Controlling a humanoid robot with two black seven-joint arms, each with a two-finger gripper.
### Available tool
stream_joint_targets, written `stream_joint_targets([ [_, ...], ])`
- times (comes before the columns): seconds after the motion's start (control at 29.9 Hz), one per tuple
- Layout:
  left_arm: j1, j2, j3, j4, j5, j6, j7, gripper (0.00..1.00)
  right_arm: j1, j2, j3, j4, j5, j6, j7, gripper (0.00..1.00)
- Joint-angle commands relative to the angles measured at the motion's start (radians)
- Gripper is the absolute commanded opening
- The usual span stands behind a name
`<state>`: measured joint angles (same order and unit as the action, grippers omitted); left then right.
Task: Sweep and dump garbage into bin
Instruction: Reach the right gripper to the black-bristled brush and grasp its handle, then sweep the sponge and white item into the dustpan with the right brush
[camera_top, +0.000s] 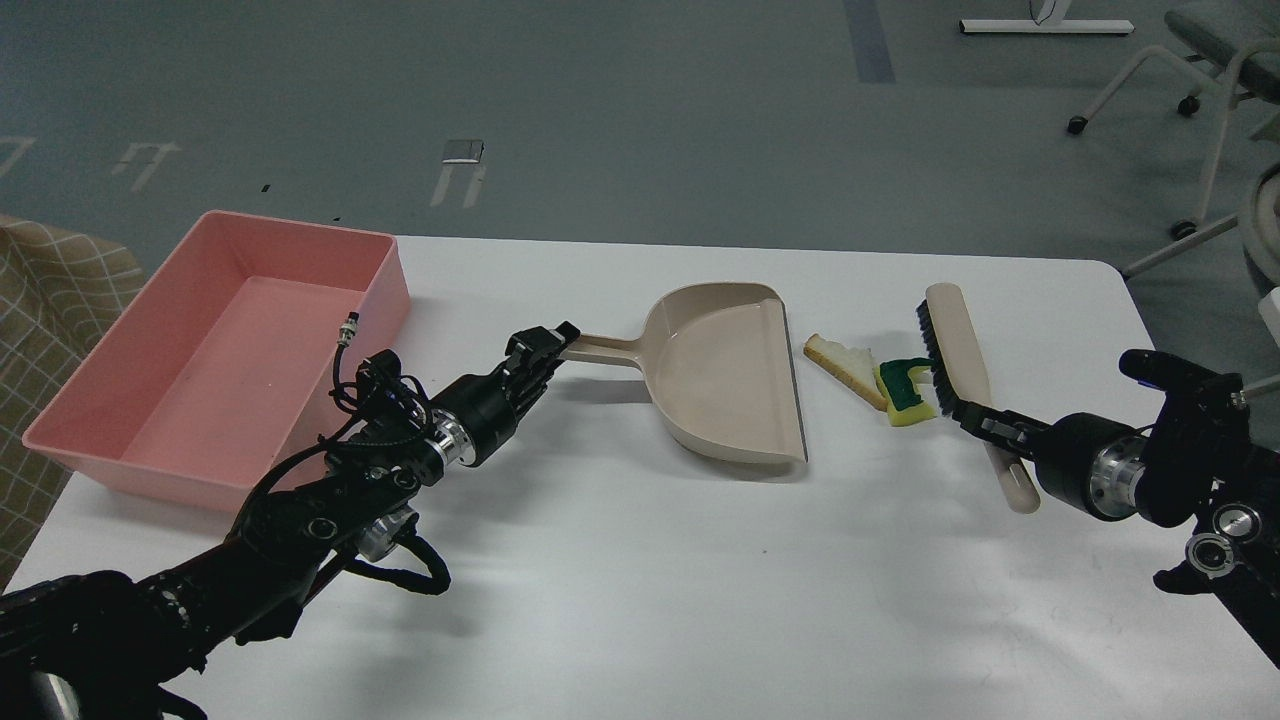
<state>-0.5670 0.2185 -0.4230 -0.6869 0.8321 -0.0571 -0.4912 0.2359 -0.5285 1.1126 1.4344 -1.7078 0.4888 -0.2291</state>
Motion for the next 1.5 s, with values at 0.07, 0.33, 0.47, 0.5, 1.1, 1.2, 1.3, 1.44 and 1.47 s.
stream_joint_targets([
  [0.07, -0.001, -0.001, 0.013, 0.001, -0.001, 0.010, 0.003, 0.00, -0.007, -0.001, -0.002, -0.014, 0.000, 0.000, 0.040, 0.00],
  [0.33, -0.008, 0.013, 0.012, -0.002, -0.004, 0.011, 0.003, 0.00, 0.002, 0.042, -0.007, -0.017, 0.002, 0.000, 0.040, 0.00],
  [0.47, -0.017, 0.019, 0.015, -0.003, 0.002, 0.011, 0.003, 0.00, 0.000, 0.027, 0.001, 0.024, 0.080, 0.000, 0.040, 0.00],
  [0.5, -0.022, 0.024, 0.015, -0.003, 0.002, 0.011, 0.003, 0.00, -0.003, 0.009, 0.003, 0.040, 0.115, 0.000, 0.039, 0.00],
  [1.1, -0.123, 0.102, 0.184, -0.003, 0.005, 0.010, 0.005, 0.00, -0.046, -0.102, 0.019, -0.028, 0.238, 0.000, 0.042, 0.00],
  [1.2, -0.126, 0.108, 0.185, -0.003, 0.007, 0.010, 0.006, 0.00, -0.046, -0.100, 0.010, -0.068, 0.240, 0.000, 0.042, 0.00],
  [1.3, -0.129, 0.111, 0.198, -0.003, 0.007, 0.010, 0.008, 0.00, -0.050, -0.085, -0.007, -0.071, 0.240, 0.000, 0.042, 0.00],
  [1.44, -0.146, 0.121, 0.224, -0.003, 0.005, 0.010, 0.008, 0.00, -0.035, -0.045, -0.065, -0.069, 0.238, 0.000, 0.042, 0.00],
  [1.47, -0.149, 0.119, 0.224, -0.003, 0.005, 0.008, 0.008, 0.00, -0.030, -0.041, -0.068, -0.069, 0.238, 0.000, 0.042, 0.00],
])
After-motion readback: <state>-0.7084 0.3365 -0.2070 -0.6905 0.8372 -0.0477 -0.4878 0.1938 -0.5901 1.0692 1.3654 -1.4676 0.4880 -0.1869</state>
